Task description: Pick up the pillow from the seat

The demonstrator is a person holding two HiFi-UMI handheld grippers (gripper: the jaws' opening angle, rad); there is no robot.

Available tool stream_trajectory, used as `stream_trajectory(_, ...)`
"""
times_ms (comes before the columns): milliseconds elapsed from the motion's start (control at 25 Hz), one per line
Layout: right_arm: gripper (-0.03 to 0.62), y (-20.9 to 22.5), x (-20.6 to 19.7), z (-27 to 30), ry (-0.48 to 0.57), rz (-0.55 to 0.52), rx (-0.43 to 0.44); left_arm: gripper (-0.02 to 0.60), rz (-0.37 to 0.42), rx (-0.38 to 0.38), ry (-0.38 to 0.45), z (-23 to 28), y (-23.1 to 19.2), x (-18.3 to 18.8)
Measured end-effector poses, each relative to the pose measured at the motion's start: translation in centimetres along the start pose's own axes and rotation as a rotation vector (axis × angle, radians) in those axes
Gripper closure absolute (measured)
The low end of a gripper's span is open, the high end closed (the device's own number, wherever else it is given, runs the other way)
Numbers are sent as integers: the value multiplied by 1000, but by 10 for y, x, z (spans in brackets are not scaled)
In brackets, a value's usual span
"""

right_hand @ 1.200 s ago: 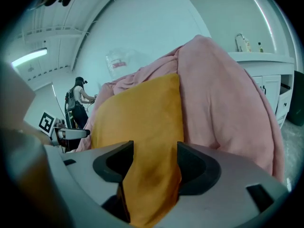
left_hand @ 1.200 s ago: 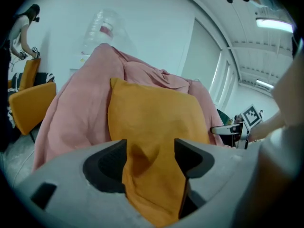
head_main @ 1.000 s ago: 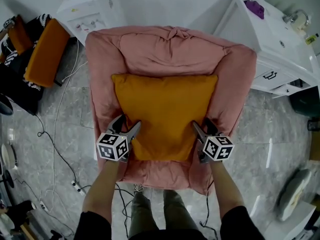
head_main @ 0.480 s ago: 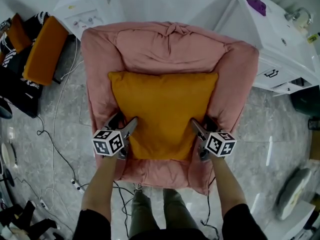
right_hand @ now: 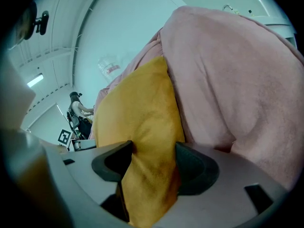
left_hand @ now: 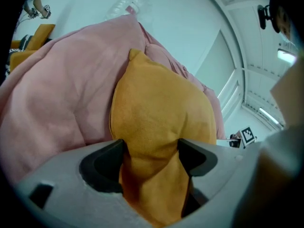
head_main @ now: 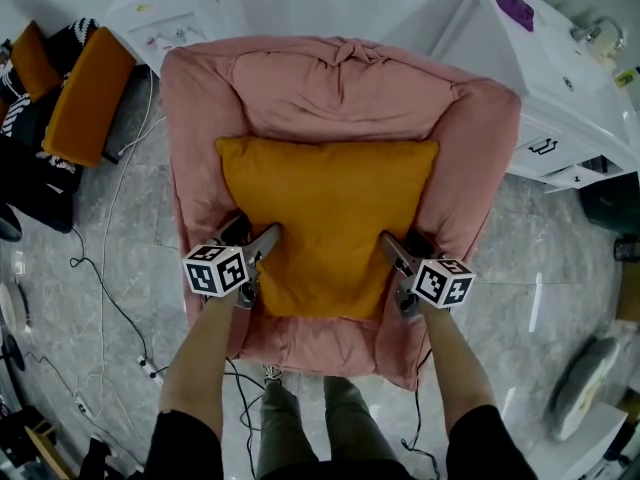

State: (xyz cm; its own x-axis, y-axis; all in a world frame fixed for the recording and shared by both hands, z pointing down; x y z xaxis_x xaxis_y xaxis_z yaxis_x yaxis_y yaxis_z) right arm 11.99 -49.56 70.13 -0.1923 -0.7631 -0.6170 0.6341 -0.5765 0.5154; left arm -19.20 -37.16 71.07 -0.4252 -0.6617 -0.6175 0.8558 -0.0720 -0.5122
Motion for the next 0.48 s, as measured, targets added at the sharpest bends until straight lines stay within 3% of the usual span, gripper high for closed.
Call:
stream_trajectory(120,331,-3,-1,-1,13,1,9,225,7,-17,2,-1,1,1)
stream_trajectory(280,403,-5,-5,-5,28,-12,-15,317,3,-39,4,-6,6,0)
stream_trajectory(480,560,-7,-10,-16,33,-49,-97,396,1,-11,10,-17,8,-2)
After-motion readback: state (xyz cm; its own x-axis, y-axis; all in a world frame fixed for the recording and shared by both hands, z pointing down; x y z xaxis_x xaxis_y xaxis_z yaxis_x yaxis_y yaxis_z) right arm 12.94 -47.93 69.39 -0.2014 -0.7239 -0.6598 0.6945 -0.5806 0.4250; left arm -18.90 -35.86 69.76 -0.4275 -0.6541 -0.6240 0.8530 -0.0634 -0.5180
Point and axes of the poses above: the fingertips, and each gripper's own axes: z forward along the fingers, y to its right, x out of its top, the point moved 5 cm from there along -z, backward along the fingers, and after that the axes turned 7 degrees about -y, right-handed, at the moved point
